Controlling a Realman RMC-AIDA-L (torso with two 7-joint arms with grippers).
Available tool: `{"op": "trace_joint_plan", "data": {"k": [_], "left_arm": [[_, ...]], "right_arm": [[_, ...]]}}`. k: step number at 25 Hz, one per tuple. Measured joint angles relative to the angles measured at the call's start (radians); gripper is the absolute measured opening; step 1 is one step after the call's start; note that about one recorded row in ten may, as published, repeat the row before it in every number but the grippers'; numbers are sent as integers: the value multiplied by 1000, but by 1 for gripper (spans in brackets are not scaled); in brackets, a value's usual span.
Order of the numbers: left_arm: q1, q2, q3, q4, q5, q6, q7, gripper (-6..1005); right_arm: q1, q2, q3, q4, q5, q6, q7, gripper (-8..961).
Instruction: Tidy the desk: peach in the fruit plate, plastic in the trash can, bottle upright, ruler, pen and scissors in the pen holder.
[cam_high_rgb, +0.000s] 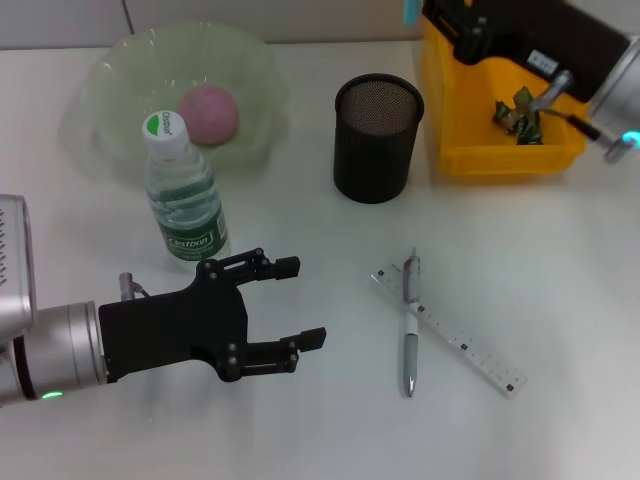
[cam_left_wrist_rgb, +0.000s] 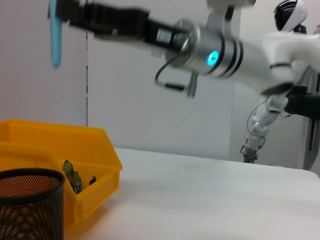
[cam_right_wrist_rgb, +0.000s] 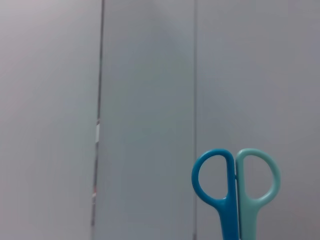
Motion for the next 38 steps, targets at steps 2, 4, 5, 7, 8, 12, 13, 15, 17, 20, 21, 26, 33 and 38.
{"op": "trace_joint_plan", "data": {"k": [2, 4, 5, 7, 8, 12, 13, 15, 17, 20, 21, 26, 33, 38], "left_arm": [[1, 0, 1, 0, 0, 0, 0, 805], [2, 0, 1, 0, 0, 0, 0, 805], [2, 0, 1, 0, 0, 0, 0, 805], [1, 0, 2, -1, 0, 0, 0, 805], [1, 0, 2, -1, 0, 0, -1, 805], [0, 0, 2, -1, 0, 0, -1, 805], [-1, 0, 2, -1, 0, 0, -1, 805], [-1, 0, 2, -2, 0, 0, -1, 805], [0, 0, 2, -2, 0, 0, -1, 805], [-1, 0, 2, -2, 0, 0, 0, 805], [-1, 0, 2, -1, 0, 0, 0, 805], [-1, 0, 2, -2, 0, 0, 1, 805], [-1, 0, 0, -2, 0, 0, 2, 805], [3, 2, -5, -1, 0, 8, 2, 805]], "right_arm": [[62, -1, 3, 145, 71, -16, -88, 255], [143, -1, 10, 303, 112, -14, -163, 257], [143, -1, 10, 303, 112, -14, -163, 259], [185, 0, 14, 374, 114, -4, -185, 262], [200, 0, 15, 397, 114, 4, -189, 263], [228, 3, 9, 433, 116, 44, -192, 269], [230, 3, 6, 438, 116, 54, -193, 271], [239, 4, 3, 452, 116, 79, -194, 274], [255, 5, 2, 471, 115, 107, -194, 277], [285, 5, 1, 508, 112, 152, -180, 281], [292, 5, 0, 516, 111, 158, -179, 283], [291, 8, -10, 523, 111, 160, -179, 290], [275, 8, -15, 519, 111, 141, -183, 301], [149, 1, 0, 387, 114, -24, -111, 300]]}}
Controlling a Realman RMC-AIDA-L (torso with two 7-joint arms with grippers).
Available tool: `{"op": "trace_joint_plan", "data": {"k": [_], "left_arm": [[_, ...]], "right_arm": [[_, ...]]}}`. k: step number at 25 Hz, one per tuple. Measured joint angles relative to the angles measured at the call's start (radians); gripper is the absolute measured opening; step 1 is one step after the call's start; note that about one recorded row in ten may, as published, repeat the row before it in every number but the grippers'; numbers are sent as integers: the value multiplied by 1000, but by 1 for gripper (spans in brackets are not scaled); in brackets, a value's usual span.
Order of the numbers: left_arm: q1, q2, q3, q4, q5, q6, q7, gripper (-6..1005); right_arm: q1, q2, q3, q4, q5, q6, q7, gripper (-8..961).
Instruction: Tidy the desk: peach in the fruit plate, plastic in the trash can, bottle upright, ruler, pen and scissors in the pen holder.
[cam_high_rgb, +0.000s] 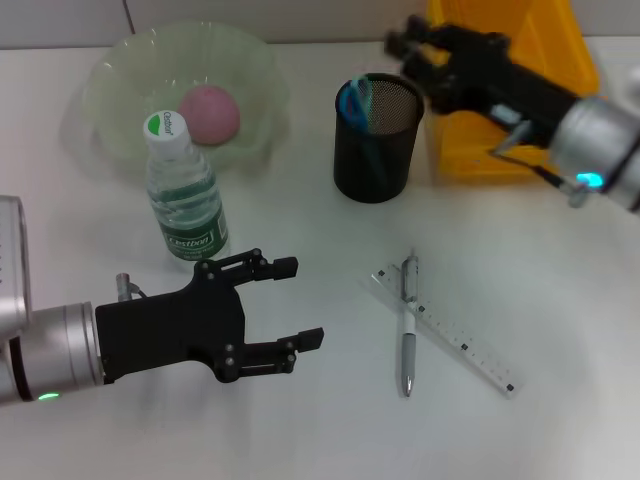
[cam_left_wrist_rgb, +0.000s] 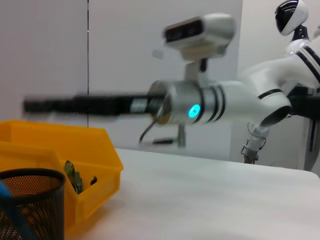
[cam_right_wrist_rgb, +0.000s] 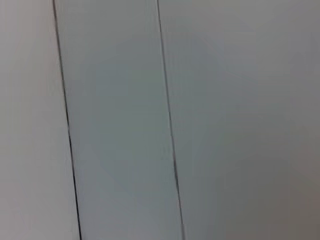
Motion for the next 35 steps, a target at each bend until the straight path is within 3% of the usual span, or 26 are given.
{"op": "trace_joint_plan", "data": {"k": [1, 2, 5, 6, 7, 10, 11, 13, 17, 21, 24, 29, 31, 35], "left_arm": [[1, 0, 0, 1, 0, 2, 0, 805], [3, 1, -1, 3, 0, 5, 0, 805], [9, 1, -3, 8, 0, 11, 0, 805], [9, 1, -3, 9, 0, 14, 0, 805], [9, 1, -3, 9, 0, 14, 0, 805], [9, 1, -3, 9, 0, 15, 0, 805], [9, 2, -3, 10, 0, 16, 0, 805], [9, 2, -3, 10, 0, 16, 0, 805], [9, 2, -3, 11, 0, 18, 0, 805], [9, 2, -3, 11, 0, 18, -1, 805], [6, 2, 0, 12, 0, 18, -5, 805], [4, 3, -2, 12, 0, 18, -9, 805], [3, 3, -2, 12, 0, 18, -11, 805], [1, 5, -4, 12, 0, 18, -15, 805]], "right_arm": [[-84, -7, 14, -141, -22, -19, 127, 300], [-84, -7, 14, -141, -22, -19, 127, 309], [-187, -23, 60, -368, -161, -25, 402, 336], [-243, -21, 128, -547, -352, -51, 634, 345], [-243, -21, 128, -547, -352, -51, 634, 404], [-297, -2, 221, -802, -645, -117, 964, 581], [-299, 0, 262, -947, -822, -195, 1167, 617], [-292, -1, 280, -998, -892, -237, 1245, 690], [-208, -10, 383, -1149, -1143, -516, 1499, 778], [-96, -32, 408, -1232, -1368, -765, 1604, 809], [-35, -31, 400, -1219, -1495, -845, 1615, 832], [5, -21, 312, -1131, -1591, -824, 1550, 844], [20, -2, 264, -1090, -1658, -765, 1571, 842], [23, 1, 166, -1039, -1684, -667, 1602, 842]]}}
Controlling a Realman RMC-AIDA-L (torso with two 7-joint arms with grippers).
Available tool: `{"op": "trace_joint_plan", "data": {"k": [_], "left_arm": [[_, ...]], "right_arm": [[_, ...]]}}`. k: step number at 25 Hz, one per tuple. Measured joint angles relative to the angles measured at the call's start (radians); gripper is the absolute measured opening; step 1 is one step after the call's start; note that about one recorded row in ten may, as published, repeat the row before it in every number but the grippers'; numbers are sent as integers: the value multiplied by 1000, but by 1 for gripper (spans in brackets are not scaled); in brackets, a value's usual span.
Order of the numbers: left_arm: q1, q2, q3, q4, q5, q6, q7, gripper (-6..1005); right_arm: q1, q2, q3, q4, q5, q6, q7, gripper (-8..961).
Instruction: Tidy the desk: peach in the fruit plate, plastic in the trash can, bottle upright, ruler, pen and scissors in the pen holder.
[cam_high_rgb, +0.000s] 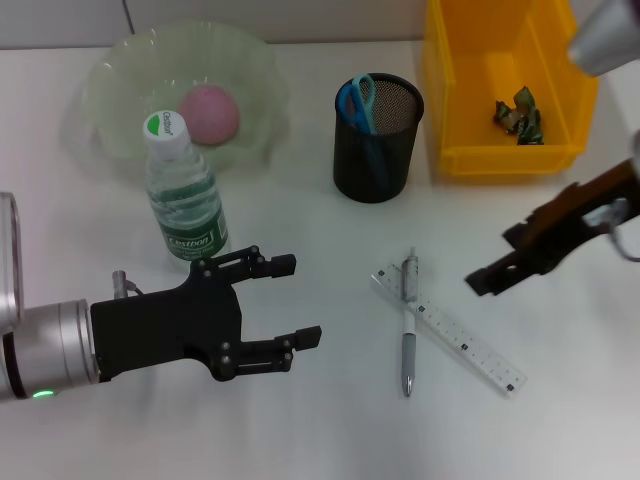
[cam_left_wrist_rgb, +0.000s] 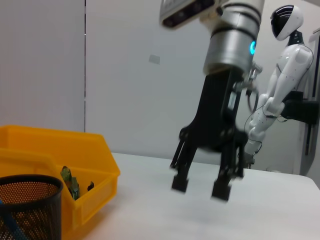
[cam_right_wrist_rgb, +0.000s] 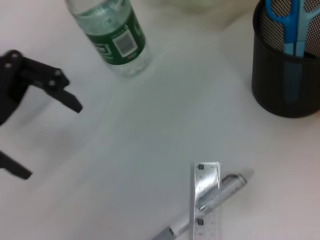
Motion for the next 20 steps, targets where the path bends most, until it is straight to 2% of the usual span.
{"op": "trace_joint_plan", "data": {"k": [1, 7, 16, 20], "left_arm": [[0, 0, 0, 0, 0, 0, 0, 805], [-6, 1, -1, 0, 0, 0, -6, 805], [-16, 7, -1, 0, 0, -4, -20, 805], [-23, 8, 4, 0, 0, -8, -26, 805]], "right_arm": [[-1, 0, -64, 34, 1, 73, 10, 842], [13, 1, -170, 114, 5, 212, 72, 842], [40, 3, -274, 179, 41, 344, 218, 841], [46, 2, -281, 176, 41, 341, 228, 841]]}}
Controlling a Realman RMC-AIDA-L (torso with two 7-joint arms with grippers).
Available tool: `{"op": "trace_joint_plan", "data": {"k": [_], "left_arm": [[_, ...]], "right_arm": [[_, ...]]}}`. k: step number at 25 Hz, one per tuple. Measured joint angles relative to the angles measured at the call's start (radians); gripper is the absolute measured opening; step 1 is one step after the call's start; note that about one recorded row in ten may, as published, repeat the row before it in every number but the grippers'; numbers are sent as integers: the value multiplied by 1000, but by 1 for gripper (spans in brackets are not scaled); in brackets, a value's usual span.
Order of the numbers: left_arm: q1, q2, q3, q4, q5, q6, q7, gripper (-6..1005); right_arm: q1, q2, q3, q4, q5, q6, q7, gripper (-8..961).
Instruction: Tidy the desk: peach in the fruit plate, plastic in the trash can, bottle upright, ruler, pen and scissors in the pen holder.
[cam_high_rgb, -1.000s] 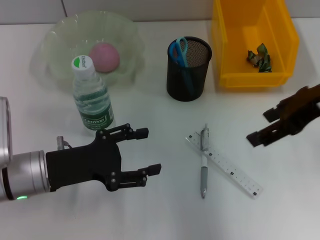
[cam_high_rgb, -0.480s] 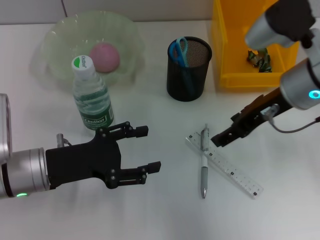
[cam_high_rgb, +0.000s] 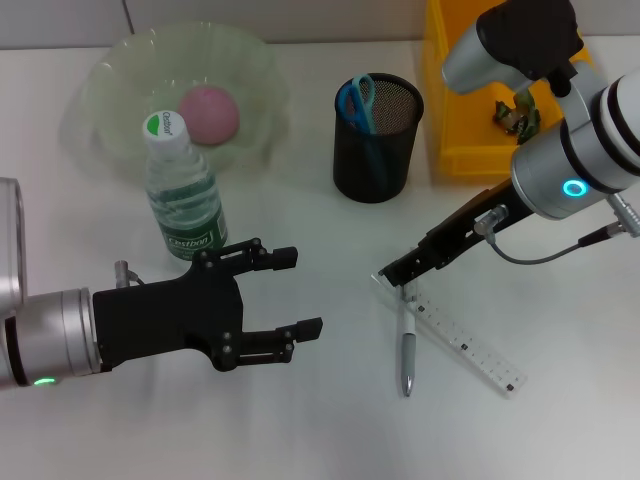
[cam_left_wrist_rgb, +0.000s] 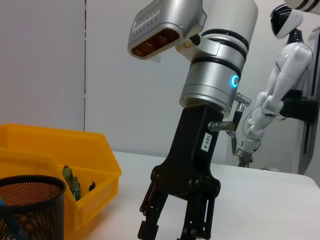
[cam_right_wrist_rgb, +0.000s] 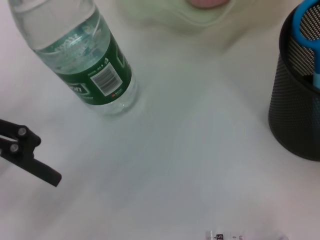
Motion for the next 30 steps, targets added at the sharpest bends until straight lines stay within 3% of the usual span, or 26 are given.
{"op": "trace_joint_plan", "data": {"k": [17, 30], "left_arm": [[9, 6, -6, 8, 26, 6, -35, 805], [12, 0, -8, 4, 54, -46, -37, 805]], "right_arm": [[-26, -3, -15, -68, 1, -50, -13, 837], [15, -1, -68, -2, -15, -39, 29, 802]]}}
